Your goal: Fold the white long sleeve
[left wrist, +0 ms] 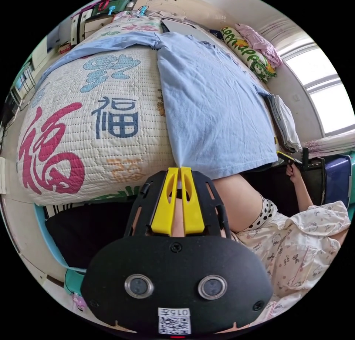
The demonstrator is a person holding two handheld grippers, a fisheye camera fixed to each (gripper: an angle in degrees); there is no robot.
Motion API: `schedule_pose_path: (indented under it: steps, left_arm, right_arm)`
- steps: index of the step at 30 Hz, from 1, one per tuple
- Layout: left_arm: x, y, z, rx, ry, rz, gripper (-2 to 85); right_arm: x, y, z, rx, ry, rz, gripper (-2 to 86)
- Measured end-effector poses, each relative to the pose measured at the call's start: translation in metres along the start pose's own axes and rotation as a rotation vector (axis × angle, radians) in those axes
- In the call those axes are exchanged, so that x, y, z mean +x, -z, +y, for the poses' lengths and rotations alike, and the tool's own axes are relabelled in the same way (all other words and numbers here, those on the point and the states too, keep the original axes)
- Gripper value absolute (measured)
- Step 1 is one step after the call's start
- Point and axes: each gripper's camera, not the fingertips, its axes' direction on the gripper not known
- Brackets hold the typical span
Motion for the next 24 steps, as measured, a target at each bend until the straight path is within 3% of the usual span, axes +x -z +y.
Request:
schedule_pose_path:
  steps: [8, 13, 24]
  left_arm:
    - [0.055, 0.001, -0.009, -0.099, -0.083, -0.208, 1.1]
    - [0.064, 0.016, 0.003, -0.082, -0.069, -0.202, 1.5]
    - [0.080, 0.058, 0.051, 0.015, 0.009, -0.202, 0.9]
  right_arm:
    - [-0.078, -0.079, 0.031, -0.022, 0.251, 0.390, -0.2]
    - [-0.105, -0.115, 0.046, -0.021, 0.316, 0.527, -0.2]
    - [-0.087, -0.112, 0.050, 0.071, 0.155, 0.325, -0.2]
